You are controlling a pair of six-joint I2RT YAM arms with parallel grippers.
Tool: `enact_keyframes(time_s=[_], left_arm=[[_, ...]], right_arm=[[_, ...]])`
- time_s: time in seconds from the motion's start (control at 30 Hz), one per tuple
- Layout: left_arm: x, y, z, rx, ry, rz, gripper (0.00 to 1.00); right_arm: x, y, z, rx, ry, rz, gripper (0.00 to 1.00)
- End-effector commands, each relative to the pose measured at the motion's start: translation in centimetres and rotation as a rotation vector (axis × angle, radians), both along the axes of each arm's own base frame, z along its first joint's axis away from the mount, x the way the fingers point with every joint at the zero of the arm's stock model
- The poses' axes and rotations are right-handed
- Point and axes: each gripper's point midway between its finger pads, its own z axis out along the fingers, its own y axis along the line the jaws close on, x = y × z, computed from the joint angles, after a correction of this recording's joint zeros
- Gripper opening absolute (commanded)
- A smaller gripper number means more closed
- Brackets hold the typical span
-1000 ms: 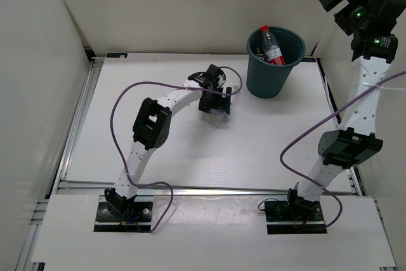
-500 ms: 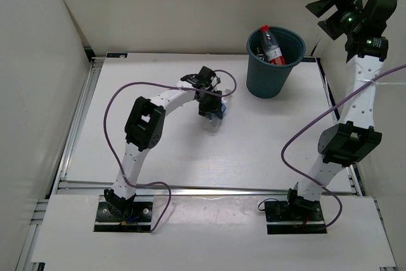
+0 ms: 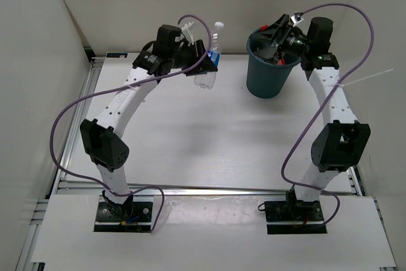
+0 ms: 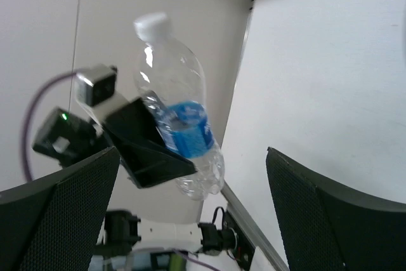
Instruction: Put the plastic bottles in the bin
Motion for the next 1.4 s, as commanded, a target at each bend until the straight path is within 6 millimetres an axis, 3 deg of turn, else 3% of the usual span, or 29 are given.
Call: enact_keyframes(time_s=[0.0, 0.1, 0.2, 0.27, 0.33, 0.4, 0.7, 0.77, 0.87, 0.9, 0.93, 1.03, 1.13, 1.2, 1.27, 1.3, 1.37], left_arm=[[-2.0, -1.5, 7.1, -0.163, -0.098, -0.129, 0.34], [-3.8, -2.6, 10.1, -0.259, -0.096, -0.236, 0.34], [-4.1, -3.3, 11.5, -0.299, -0.111, -0.291, 0.36], [-4.8, -4.3, 11.6, -0.316, -0.100, -0.327, 0.37], [-5.0, -4.9, 11.7, -0.325, -0.094, -0.342, 0.37], [-5.8, -5.5, 11.3, -0.339, -0.062, -0.386, 0.37], [-7.5, -6.8, 12.7, -0.404, -0.036, -0.499, 0.38], [-7.8, -6.7, 13.6, -0.413, -0.055, -0.512, 0.38], [-8.5, -6.6, 15.0, -0.438, -0.068, -0.536, 0.42], [-8.4, -6.8, 14.7, -0.438, -0.057, -0.545, 0.45], [-8.4, -6.8, 14.8, -0.444, -0.056, -0.543, 0.47], [-8.4, -6.9, 13.9, -0.439, -0.028, -0.548, 0.52], [-8.7, -6.6, 14.0, -0.438, -0.018, -0.534, 0.66], [-8.7, -5.9, 13.4, -0.428, 0.004, -0.491, 1.00], [-7.5, -4.2, 12.7, -0.411, -0.002, -0.433, 1.00], [-6.9, -3.5, 10.8, -0.383, 0.017, -0.399, 1.00], [-5.6, -0.3, 10.7, -0.341, -0.039, -0.273, 1.00]], right_arm=[[-3.8, 1.6, 5.5, -0.006, -0.217, 0.100, 0.99], [-4.8, 3.8, 4.7, -0.008, -0.222, 0.192, 0.99], [-5.8, 6.0, 4.0, -0.030, -0.255, 0.263, 0.99], [-6.7, 7.5, 5.9, -0.044, -0.333, 0.295, 0.99], [-7.0, 9.1, 6.0, -0.071, -0.373, 0.333, 0.99], [-7.9, 10.5, 7.4, -0.085, -0.432, 0.372, 0.99], [-6.9, 11.7, 8.1, -0.132, -0.489, 0.303, 0.99], [-6.4, 11.5, 8.0, -0.118, -0.457, 0.292, 0.94], [-6.2, 12.1, 6.9, -0.079, -0.386, 0.352, 0.70], [-6.6, 12.2, 7.6, -0.067, -0.398, 0.363, 0.60], [-6.1, 12.0, 7.0, -0.060, -0.371, 0.365, 0.41], [-5.5, 11.3, 7.6, -0.044, -0.357, 0.343, 0.24], [-5.3, 10.8, 8.0, -0.040, -0.356, 0.330, 0.21], [-4.1, 9.2, 8.0, -0.049, -0.355, 0.281, 0.21], [-2.8, 7.0, 8.2, -0.084, -0.370, 0.198, 0.17], [-2.2, 6.0, 8.2, -0.092, -0.354, 0.164, 0.17], [-0.3, 2.6, 8.1, -0.097, -0.326, 0.078, 0.13]])
